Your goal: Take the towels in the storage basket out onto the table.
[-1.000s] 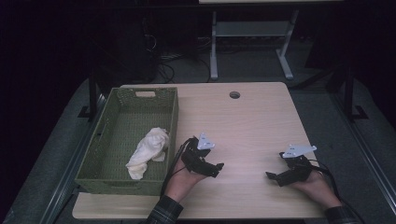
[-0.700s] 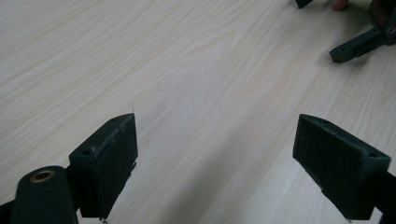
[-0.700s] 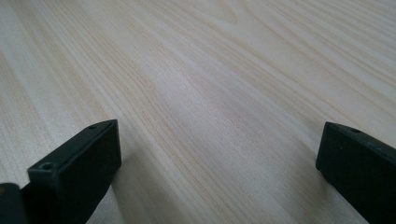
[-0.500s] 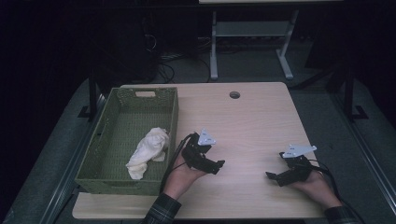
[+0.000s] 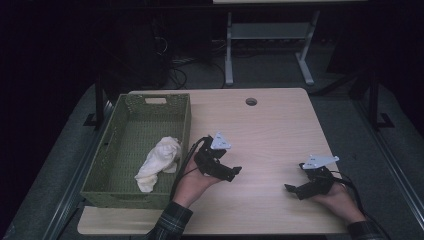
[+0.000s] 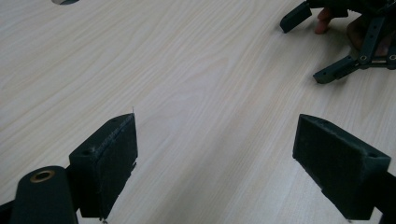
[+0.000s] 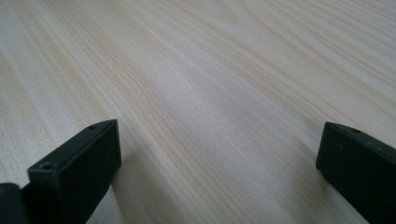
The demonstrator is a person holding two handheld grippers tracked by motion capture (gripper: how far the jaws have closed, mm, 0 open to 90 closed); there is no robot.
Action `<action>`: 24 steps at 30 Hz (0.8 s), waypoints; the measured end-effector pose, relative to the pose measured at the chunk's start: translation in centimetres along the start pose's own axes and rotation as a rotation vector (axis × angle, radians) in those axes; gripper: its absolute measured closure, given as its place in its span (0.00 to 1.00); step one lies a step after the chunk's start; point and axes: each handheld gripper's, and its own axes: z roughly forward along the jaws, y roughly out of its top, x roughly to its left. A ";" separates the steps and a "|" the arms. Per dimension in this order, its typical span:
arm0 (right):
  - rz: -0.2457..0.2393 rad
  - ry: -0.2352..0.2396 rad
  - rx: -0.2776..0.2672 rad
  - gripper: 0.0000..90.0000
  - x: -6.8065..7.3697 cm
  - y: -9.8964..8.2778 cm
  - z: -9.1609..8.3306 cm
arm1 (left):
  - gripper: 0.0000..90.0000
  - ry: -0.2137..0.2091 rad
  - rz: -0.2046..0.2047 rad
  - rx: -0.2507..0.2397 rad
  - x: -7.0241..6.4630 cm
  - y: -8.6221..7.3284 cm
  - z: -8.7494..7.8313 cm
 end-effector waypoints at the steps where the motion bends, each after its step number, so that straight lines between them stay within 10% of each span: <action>1: -0.004 -0.001 0.002 0.00 0.0 0.0 0.0 | 0.15 -0.003 0.004 -0.001 0.0 0.1 0.0; 24: -0.005 -0.001 0.001 0.00 0.0 0.0 0.0 | 0.15 -0.026 0.035 -0.011 1.5 1.6 -1.4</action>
